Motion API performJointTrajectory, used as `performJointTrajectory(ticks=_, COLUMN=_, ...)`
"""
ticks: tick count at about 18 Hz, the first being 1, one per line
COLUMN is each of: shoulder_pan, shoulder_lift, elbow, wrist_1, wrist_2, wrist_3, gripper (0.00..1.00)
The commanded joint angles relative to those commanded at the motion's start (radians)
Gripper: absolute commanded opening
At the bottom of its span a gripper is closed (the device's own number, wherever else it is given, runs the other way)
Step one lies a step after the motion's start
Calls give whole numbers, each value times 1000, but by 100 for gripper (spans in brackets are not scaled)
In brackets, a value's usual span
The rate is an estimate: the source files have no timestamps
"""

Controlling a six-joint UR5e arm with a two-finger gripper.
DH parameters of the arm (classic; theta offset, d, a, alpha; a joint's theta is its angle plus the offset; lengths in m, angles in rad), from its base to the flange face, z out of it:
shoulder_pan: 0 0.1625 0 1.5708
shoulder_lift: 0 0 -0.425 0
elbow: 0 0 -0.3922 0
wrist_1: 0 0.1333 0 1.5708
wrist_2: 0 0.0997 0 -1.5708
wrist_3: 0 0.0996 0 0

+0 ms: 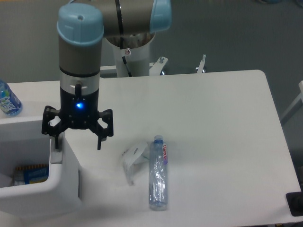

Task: Open the trash can
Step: 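Lift the gripper up and away from the opened trash can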

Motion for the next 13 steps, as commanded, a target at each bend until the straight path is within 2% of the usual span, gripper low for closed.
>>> performJointTrajectory(ticks=4, shoulder_pan=63, shoulder_lift=3, elbow=29, wrist_1=-9, wrist_2=193, wrist_3=55, gripper=100)
performJointTrajectory(ticks=7, shoulder_pan=106, shoulder_lift=3, elbow=22, wrist_1=-31, wrist_2=261, wrist_3=154, gripper=100)
performJointTrajectory(ticks=13, shoulder_pan=195, shoulder_lift=32, elbow=8, wrist_1=-176, wrist_2=318, wrist_3=497, gripper=100)
